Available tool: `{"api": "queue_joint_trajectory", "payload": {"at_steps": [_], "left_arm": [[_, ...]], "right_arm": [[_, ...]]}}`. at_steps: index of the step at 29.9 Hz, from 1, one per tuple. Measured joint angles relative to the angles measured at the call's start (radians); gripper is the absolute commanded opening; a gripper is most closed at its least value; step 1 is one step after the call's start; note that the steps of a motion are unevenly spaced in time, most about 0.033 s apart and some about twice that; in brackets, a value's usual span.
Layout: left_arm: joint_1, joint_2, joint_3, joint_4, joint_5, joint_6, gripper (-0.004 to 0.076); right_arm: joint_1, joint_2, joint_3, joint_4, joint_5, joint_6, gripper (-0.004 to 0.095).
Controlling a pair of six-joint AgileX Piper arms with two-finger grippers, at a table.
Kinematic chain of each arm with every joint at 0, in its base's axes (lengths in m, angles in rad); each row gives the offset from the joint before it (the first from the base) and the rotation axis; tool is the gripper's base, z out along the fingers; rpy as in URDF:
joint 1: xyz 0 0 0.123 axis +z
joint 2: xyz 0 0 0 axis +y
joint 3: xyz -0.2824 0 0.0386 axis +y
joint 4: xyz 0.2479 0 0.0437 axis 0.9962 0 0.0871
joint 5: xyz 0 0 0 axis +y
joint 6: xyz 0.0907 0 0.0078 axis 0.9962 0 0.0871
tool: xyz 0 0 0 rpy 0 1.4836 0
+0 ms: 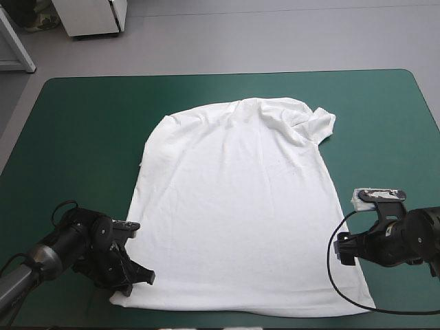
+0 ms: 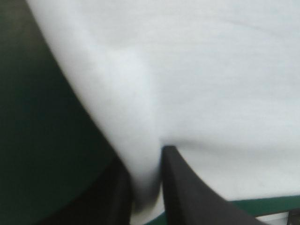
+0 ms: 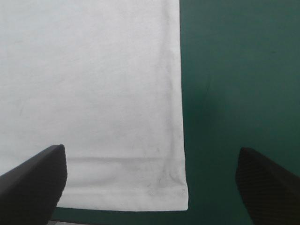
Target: Fold the cloth
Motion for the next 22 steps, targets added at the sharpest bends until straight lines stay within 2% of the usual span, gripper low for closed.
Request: {"api": "queue_joint_trajectory", "payload": {"at_steps": [8, 11, 14, 17, 21, 22], "left_arm": [[-0.023, 0.0, 0.0, -0.01, -0.011, 0.026, -0.0009], [-0.023, 0.0, 0.0, -0.01, -0.011, 0.034, -0.0009], [-0.024, 0.0, 0.0, -0.01, -0.012, 0.036, -0.0009], [-0.024, 0.0, 0.0, -0.01, -0.02, 0.038, -0.0009], [-0.024, 0.0, 0.0, -0.009, -0.016, 0.044, -0.0009], [-0.024, 0.0, 0.0, -0.009, -0.017, 0.045, -0.0009]], "right_arm": [[0.0, 0.127, 0.104, 0.003, -0.016, 0.0, 0.0899], [0.0, 0.157, 0.19, 0.01, -0.059, 0.001, 0.0895], [0.0, 0.16, 0.273, 0.021, -0.111, 0.008, 0.0837], [0.0, 0.149, 0.29, 0.017, -0.131, 0.011, 0.0698], [0.0, 0.147, 0.292, 0.0, -0.131, 0.01, 0.0397], [0.0, 0.147, 0.293, 0.007, -0.134, 0.007, 0.0351]]}}
